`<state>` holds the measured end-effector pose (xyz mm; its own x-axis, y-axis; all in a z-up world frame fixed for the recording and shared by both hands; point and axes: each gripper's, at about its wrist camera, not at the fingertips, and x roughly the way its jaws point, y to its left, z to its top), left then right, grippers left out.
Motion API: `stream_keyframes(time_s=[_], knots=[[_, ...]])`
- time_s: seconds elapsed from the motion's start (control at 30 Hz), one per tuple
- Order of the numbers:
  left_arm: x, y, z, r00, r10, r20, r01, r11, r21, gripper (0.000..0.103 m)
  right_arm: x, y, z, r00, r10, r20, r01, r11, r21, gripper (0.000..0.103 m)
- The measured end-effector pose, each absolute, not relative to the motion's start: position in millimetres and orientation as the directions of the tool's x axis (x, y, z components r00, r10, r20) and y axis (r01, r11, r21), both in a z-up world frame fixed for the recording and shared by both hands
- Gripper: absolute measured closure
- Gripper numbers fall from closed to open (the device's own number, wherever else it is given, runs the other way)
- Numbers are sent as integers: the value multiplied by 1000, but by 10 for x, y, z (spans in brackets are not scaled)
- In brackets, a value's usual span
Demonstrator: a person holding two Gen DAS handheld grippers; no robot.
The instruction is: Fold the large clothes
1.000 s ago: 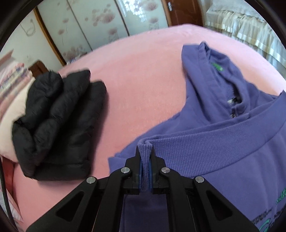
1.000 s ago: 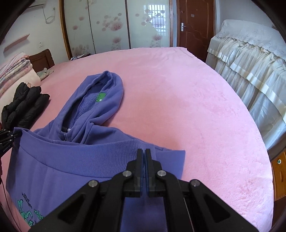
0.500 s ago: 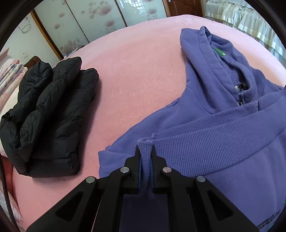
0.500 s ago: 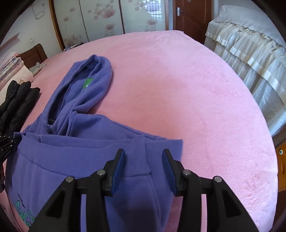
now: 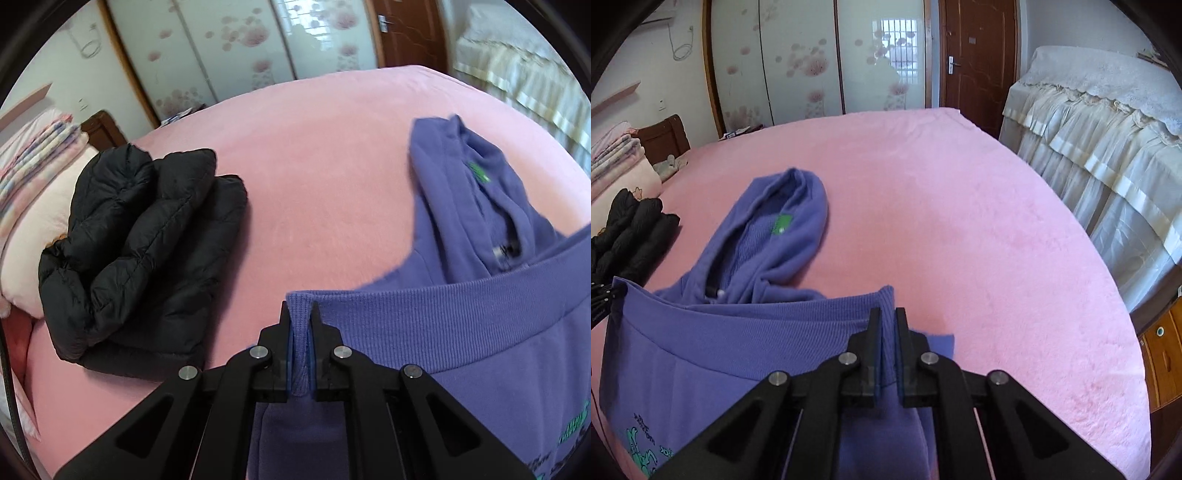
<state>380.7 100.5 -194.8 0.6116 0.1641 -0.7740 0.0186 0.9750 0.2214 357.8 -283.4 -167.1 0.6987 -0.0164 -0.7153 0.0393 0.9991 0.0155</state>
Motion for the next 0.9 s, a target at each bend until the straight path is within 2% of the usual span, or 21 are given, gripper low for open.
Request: stream_keyframes(time_s=[0.2, 0.37, 0.53, 0.7, 0.8, 0.87, 0.9], knots=[[4064, 982, -2235, 623, 230, -748, -50, 966, 256, 99, 3907, -2867, -1844, 686, -61, -725, 124, 992, 34, 98], [4205, 972, -2705, 588, 326, -741, -83, 935, 346, 99, 4001, -2941, -2354, 606, -109, -788, 180, 984, 3, 98], [4282, 946, -2883, 581, 362, -729, -99, 920, 378, 99, 4049, -2898, -2512, 590, -140, -795, 185, 982, -36, 98], [4331, 993, -2880, 564, 333, -755, -83, 933, 350, 99, 4095, -2910, -2535, 574, -145, -806, 186, 981, -44, 97], [4361, 1036, -2813, 556, 338, -759, -80, 931, 356, 88, 4087, -2878, -2505, 562, -146, -814, 181, 982, -51, 90], [4366, 1049, -2737, 549, 353, -757, -82, 925, 371, 73, 4093, -2853, -2445, 549, -157, -821, 174, 982, -71, 80], [4363, 1064, -2672, 553, 351, -756, -85, 926, 368, 58, 4093, -2858, -2409, 544, -157, -824, 176, 982, -71, 77]])
